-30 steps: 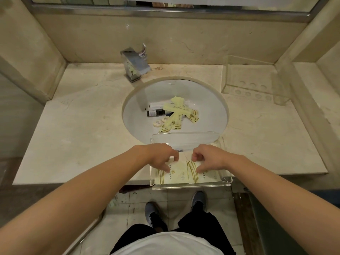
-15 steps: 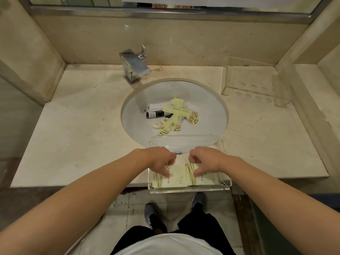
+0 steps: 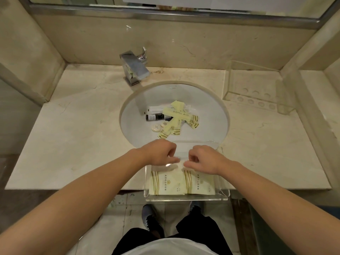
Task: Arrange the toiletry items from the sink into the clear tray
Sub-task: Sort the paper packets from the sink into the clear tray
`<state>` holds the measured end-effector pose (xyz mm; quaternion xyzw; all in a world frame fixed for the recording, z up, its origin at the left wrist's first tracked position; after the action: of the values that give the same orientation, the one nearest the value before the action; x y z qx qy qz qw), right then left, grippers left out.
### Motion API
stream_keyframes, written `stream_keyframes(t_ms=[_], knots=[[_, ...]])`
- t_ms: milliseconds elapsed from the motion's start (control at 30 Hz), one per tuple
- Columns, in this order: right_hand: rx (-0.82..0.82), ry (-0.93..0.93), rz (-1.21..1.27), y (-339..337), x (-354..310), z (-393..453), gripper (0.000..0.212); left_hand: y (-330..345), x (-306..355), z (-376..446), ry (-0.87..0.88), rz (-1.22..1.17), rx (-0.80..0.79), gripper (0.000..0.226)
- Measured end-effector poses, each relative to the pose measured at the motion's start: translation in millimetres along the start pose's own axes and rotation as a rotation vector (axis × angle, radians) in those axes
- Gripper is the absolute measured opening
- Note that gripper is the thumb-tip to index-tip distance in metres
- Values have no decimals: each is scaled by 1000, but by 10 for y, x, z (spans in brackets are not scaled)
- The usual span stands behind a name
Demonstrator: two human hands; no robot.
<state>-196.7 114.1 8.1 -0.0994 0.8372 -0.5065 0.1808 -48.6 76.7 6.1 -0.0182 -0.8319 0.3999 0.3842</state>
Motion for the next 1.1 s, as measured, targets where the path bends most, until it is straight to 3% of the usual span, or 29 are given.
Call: stream_keyframes(t_ms=[233, 467, 667, 800, 933, 1100], knots=[[326, 177, 128, -401, 275, 234, 21, -403, -136, 213, -109, -236, 355, 12], [185, 265, 259, -393, 623, 655, 19, -532, -615, 492, -440, -469, 518, 6], [-98, 254, 342, -61, 752, 1092, 22, -354, -938, 788, -649, -491, 317, 32], [-271, 228, 342, 202, 761, 1409, 43, -227, -1101, 955, -702, -565, 192, 12], [-361, 162, 231, 384, 745, 1715, 62, -134, -1241, 1116, -703, -592, 123, 28], [-420, 157, 256, 533, 689, 2009, 69, -9, -1371, 1268, -706, -581, 76, 25]])
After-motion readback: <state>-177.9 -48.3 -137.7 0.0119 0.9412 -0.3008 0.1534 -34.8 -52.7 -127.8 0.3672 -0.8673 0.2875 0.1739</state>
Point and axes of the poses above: each hand's wrist, its own z-axis towards the middle knuckle, its own y-axis out of the palm, x = y × z, the point moved 5 cm from there along z, towards the middle knuckle, and after that the axes turned 14 degrees about -z, right-handed, at the moved point
